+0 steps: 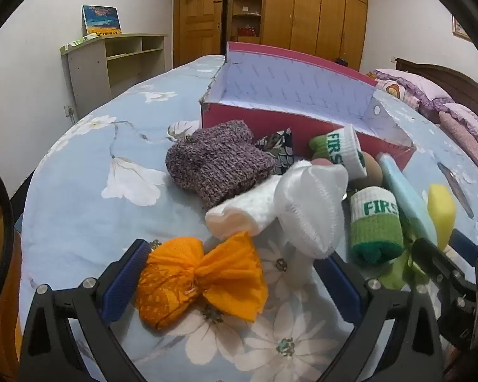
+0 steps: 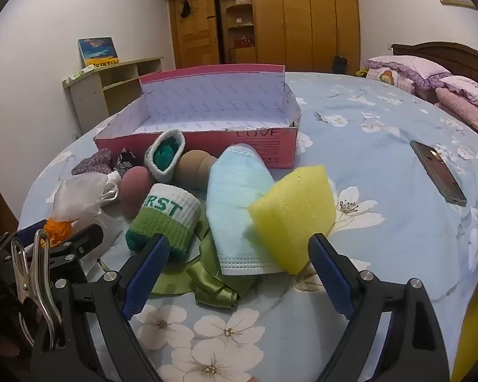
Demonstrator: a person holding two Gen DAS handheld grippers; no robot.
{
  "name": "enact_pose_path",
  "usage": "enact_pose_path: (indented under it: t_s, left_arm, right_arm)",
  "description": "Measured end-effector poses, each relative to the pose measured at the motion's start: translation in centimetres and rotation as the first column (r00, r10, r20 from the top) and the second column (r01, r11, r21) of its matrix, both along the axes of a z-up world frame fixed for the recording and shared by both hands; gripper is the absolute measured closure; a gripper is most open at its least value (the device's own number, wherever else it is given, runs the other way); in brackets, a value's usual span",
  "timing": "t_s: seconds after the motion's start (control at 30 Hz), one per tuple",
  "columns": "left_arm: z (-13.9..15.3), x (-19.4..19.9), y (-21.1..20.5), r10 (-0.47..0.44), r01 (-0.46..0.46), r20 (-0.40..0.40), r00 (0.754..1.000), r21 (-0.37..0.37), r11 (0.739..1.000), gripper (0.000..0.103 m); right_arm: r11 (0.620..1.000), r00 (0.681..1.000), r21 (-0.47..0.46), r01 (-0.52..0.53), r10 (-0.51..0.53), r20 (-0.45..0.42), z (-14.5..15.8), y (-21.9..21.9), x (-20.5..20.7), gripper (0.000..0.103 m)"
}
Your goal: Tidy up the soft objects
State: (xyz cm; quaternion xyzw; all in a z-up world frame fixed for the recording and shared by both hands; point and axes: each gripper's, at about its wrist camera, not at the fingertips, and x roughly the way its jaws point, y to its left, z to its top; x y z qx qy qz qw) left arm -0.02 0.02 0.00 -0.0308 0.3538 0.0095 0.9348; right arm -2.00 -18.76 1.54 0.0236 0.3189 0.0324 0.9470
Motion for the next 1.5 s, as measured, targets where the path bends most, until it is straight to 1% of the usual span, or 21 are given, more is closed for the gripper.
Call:
enact_pose_path:
  t_s: [0.27,0.3,0.7,1.23,1.5]
  left_arm:
    - [0.3,-0.5,-0.2,0.008,-0.008,0.002,1.0,0.011,1.0,0.0]
    - [0.0,-0.1,0.0,0.001,-0.001,-0.007,1.0,0.001,1.0,0.0]
    - [-0.6,0.5,0.0,0.002,-0.002,-0.028,1.0,0.003,1.0,0.0]
    - [-0.6,0.5,-0.2,-0.013,0.013,-0.025,1.0,0.007,1.0,0.0]
    - [-0.3,0.1,-0.2,-0.027,0.027,-0.022,0.999,0.003,1.0,0.0]
  right_arm:
    - [1.0,1.0,-0.007,0.001,-0.001,0.003,0.1,0.0,-0.1,0.012]
    - [1.0,1.0,-0.006,0.0,0.0,0.003,0.1,0.0,-0.1,0.012]
    - [1.0,1.0,-0.002,0.0,0.0,0.002,0.0,0.2,0.2,0.012]
    - [1.0,1.0,-0.004,0.0,0.0,-0.004,-0.1,0.3,0.0,0.012]
    - [1.0,1.0,0.001,-0.002,0.002,0.009,0.1,0.1,0.0,0.012]
